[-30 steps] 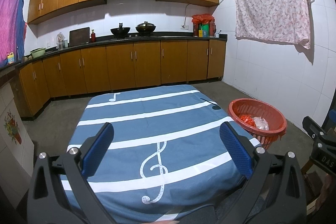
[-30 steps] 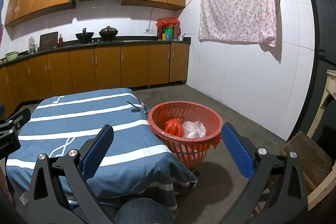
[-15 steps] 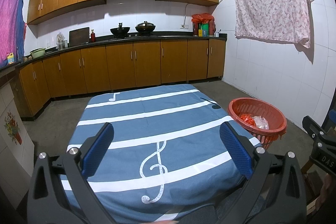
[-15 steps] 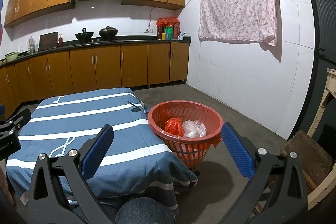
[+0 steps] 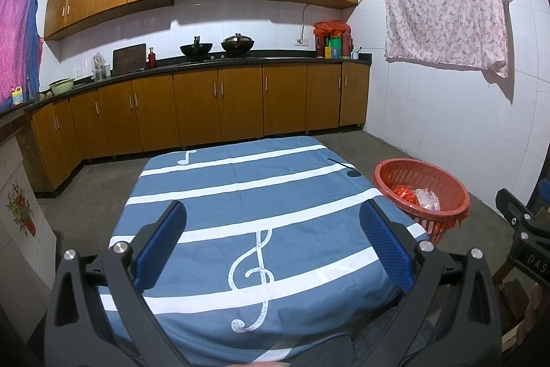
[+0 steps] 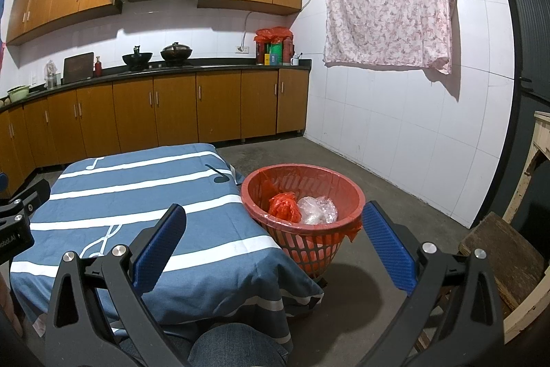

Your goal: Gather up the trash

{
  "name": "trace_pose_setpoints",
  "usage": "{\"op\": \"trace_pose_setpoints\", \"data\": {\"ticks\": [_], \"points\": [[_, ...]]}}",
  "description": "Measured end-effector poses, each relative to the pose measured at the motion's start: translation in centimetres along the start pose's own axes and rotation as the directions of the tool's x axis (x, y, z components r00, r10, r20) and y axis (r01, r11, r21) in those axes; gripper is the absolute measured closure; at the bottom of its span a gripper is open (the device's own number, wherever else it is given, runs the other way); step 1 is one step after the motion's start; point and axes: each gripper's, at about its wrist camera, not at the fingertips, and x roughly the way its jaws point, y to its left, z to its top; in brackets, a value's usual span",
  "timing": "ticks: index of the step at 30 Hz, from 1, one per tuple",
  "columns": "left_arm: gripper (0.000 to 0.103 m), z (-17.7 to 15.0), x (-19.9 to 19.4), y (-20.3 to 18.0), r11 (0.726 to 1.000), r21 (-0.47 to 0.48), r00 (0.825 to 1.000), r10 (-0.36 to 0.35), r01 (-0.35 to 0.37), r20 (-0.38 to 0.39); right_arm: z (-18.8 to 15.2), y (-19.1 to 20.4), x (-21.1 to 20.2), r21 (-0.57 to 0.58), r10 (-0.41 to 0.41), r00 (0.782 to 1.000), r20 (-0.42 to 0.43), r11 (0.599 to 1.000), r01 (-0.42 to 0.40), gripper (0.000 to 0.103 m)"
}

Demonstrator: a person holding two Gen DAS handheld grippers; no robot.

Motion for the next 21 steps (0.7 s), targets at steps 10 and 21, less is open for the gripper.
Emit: {"op": "trace_pose_setpoints", "data": {"ticks": [10, 21], "points": [[0.004, -0.15, 0.13, 0.07, 1.0, 0.0, 1.0, 0.0, 0.0, -0.002, 0.09, -0.12, 0.01, 0.001, 0.001, 1.0, -0.001, 1.0, -0.001, 0.002], [0.004, -0.36, 0.25, 0.12, 1.0, -0.003, 1.0, -0.002, 0.002, -0.007, 0.19, -0.17, -0.03, 0.0, 0.001, 1.0, -0.002, 1.0, -0.001, 0.002]]}}
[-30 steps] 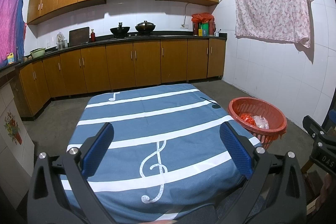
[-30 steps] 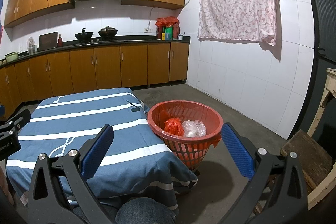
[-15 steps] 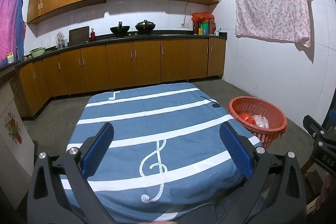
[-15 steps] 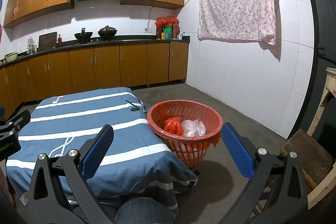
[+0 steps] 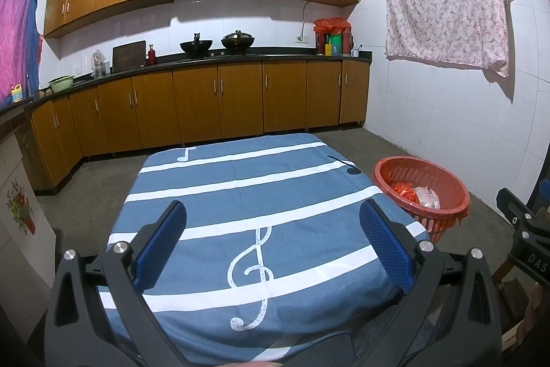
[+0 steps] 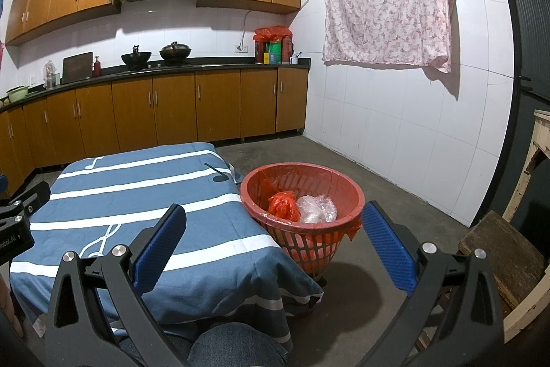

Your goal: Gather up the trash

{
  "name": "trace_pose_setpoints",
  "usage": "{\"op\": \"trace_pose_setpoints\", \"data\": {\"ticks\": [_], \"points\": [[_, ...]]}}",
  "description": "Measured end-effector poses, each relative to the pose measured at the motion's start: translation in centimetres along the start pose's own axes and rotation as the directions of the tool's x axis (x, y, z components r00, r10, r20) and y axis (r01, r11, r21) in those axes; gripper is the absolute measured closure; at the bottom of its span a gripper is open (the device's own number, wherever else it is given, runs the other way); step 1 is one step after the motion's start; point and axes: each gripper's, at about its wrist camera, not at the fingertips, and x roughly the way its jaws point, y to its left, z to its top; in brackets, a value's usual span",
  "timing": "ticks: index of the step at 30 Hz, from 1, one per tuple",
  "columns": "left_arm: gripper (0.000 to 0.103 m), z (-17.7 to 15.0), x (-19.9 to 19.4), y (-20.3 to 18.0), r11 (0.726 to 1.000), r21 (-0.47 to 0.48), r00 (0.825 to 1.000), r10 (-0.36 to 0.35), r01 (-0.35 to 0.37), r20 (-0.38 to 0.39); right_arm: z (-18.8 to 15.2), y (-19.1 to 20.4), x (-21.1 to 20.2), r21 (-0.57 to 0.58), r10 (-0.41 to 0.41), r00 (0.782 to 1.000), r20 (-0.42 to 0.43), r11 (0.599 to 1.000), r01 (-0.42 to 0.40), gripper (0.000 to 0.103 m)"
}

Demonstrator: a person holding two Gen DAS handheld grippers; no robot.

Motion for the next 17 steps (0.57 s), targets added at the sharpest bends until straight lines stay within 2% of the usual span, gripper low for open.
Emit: {"op": "trace_pose_setpoints", "data": {"ticks": [7, 17], "points": [[0.004, -1.07, 0.34, -0.06, 1.0, -0.008, 1.0, 0.001, -0.001, -0.011, 0.07, 0.01, -0.02, 0.001, 0.0, 1.0, 0.0, 1.0, 0.0, 0.002], [0.004, -0.91, 0.41, 0.11, 1.0, -0.01, 1.0, 0.001, -0.001, -0.013, 0.11, -0.06, -0.07, 0.002, 0.001, 1.0, -0.002, 1.0, -0.001, 0.002]]}}
